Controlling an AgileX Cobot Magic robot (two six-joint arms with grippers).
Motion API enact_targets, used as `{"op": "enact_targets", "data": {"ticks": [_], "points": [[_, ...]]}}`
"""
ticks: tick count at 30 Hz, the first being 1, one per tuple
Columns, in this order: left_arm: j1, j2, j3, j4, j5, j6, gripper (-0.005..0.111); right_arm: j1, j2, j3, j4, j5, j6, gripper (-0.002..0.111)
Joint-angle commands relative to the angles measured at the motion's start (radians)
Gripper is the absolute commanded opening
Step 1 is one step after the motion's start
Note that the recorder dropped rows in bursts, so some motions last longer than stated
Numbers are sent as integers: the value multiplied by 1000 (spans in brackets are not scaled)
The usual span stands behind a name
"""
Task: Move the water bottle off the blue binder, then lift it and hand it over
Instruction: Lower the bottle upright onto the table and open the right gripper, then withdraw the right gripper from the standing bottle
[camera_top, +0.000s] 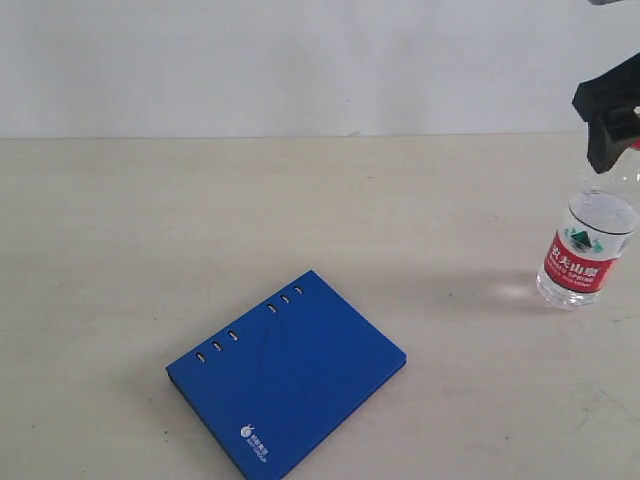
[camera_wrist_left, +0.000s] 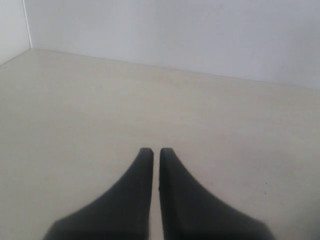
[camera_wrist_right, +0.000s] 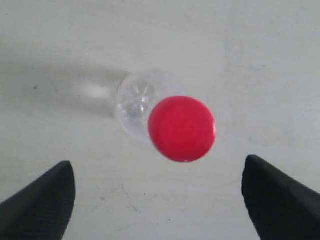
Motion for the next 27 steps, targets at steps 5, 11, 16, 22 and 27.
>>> {"op": "enact_targets", "data": {"ticks": [5, 11, 16, 22, 27], "points": [[-8, -3, 3, 6, -12, -6, 4, 1, -134, -27, 4, -1, 25, 22], [-8, -3, 3, 6, -12, -6, 4, -1, -247, 7, -11, -1, 38, 0], [-8, -3, 3, 6, -12, -6, 4, -23, -285, 190, -285, -1, 251, 0], [-8, -3, 3, 6, -12, -6, 4, -424, -284, 317, 283, -309, -7, 0], [-8, -3, 3, 6, -12, -6, 4, -719, -281, 519, 404, -531, -43, 0]]}}
